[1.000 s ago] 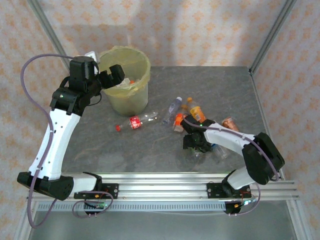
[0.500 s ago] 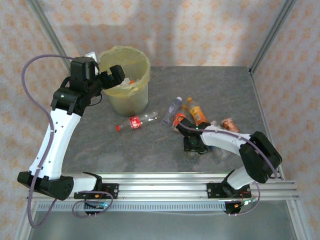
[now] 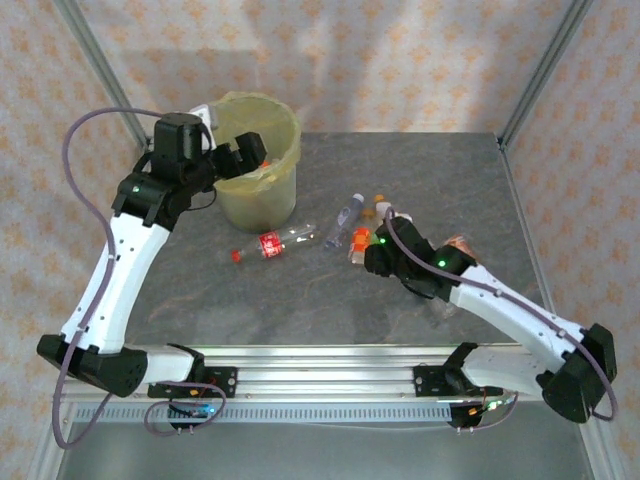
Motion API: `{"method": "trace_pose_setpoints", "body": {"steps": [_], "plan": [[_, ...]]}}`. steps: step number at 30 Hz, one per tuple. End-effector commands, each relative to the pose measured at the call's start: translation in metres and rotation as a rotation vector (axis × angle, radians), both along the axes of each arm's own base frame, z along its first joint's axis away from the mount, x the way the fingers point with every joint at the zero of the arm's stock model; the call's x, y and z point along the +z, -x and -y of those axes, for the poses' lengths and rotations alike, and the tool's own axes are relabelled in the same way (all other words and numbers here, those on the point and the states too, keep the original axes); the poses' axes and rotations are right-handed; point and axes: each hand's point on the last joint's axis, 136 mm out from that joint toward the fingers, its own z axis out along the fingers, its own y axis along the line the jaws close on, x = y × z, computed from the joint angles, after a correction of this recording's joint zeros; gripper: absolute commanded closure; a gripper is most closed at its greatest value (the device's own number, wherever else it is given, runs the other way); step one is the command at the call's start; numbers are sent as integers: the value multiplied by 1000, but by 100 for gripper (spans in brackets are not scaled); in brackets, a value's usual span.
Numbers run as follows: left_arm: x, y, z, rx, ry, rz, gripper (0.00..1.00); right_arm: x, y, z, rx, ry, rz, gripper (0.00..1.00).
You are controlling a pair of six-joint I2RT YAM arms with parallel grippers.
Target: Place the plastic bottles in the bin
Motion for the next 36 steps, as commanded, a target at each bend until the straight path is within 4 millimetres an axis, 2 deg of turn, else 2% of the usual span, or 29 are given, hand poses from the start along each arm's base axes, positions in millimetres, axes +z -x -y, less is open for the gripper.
{"method": "trace_pose_setpoints", "body": {"steps": [1,7,14,18,19,23,29,36], "plan": [[8,-2,35,-125,44,26,0,44,-20,-13,30,-76,190,61],[8,2,82,-299,67,24,0,94,-37,-47,118,-240,373,61],[4,9,130,-476,89,19,0,129,-46,-88,254,-358,445,61],[12,13,144,-524,78,54,0,139,-47,-102,300,-397,449,61],[14,13,147,-532,78,63,2,135,-50,-108,311,-400,435,61],[12,7,153,-541,70,65,7,140,-47,-118,353,-444,427,61],[14,3,167,-603,67,77,18,142,-43,-125,385,-470,412,61],[14,-3,179,-634,67,67,24,144,-40,-130,407,-490,400,61]]}}
